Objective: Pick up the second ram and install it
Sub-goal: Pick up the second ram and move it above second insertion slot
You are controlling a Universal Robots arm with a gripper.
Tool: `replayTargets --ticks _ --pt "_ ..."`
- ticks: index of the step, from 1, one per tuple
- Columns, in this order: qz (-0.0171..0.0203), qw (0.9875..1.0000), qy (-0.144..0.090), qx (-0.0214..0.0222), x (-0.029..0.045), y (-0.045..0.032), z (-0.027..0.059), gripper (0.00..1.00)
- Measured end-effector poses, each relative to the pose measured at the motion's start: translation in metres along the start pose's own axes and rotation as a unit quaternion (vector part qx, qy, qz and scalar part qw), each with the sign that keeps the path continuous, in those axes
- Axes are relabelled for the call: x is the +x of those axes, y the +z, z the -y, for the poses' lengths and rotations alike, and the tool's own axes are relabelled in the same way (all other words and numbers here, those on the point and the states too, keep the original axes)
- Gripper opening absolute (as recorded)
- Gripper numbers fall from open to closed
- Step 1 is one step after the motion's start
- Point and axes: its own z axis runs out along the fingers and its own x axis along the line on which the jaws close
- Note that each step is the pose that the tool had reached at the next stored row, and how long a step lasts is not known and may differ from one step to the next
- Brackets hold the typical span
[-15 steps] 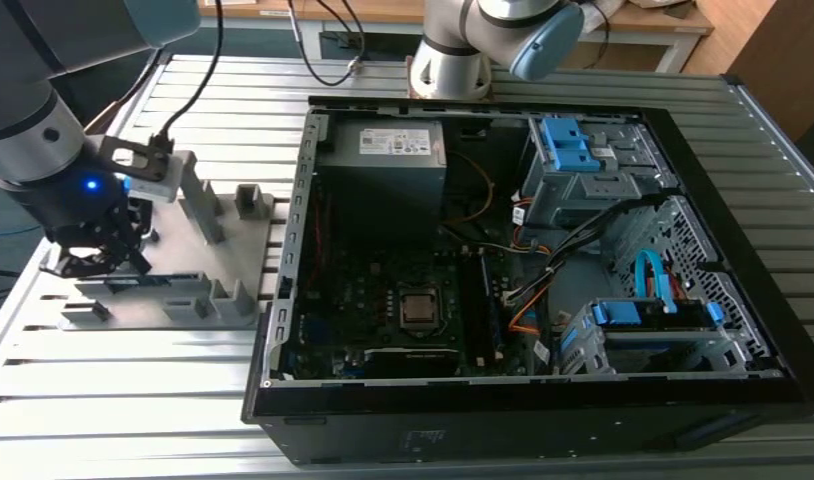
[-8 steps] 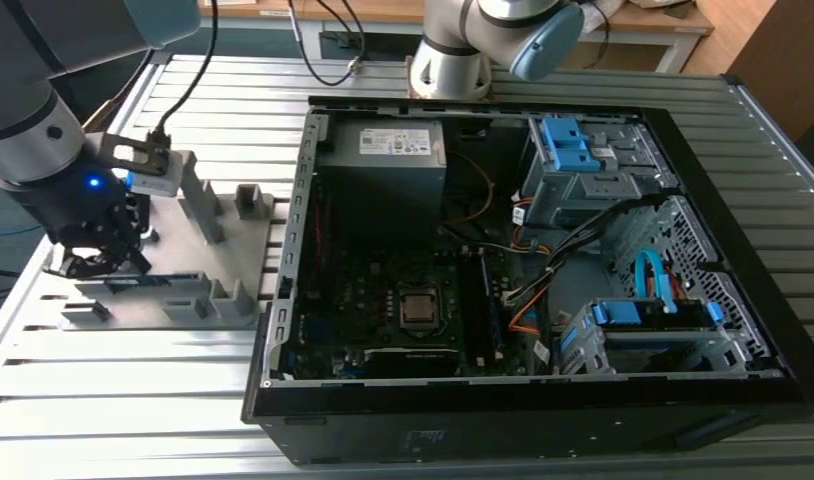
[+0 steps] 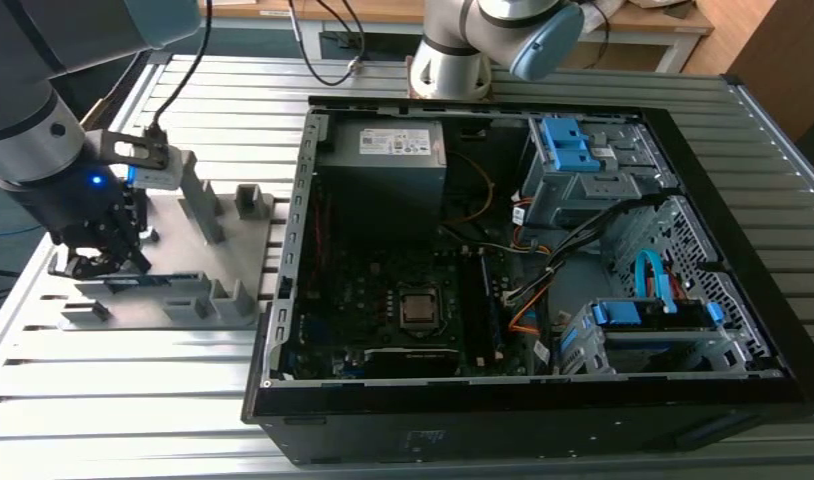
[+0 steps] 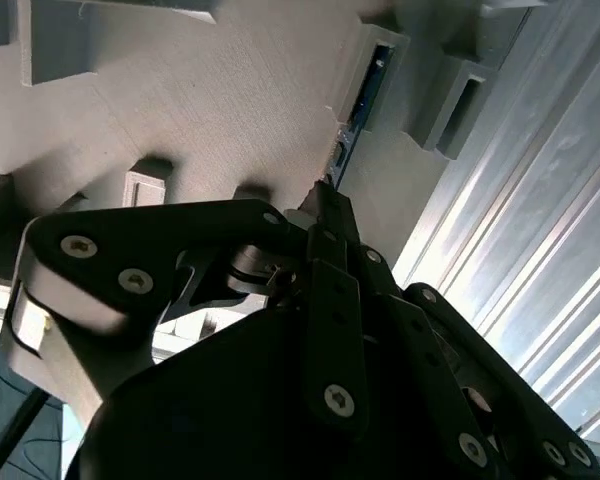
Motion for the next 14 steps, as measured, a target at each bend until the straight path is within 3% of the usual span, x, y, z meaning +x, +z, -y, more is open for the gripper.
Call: replayTargets --ticks 7,14 --pt "0.0004 0.9993 -0.038 -0.0011 0.0000 0.0000 0.0000 0.10" --pt "0.0009 0.9972 -0.075 -0.0021 0.0000 0.0000 0.0000 0.10"
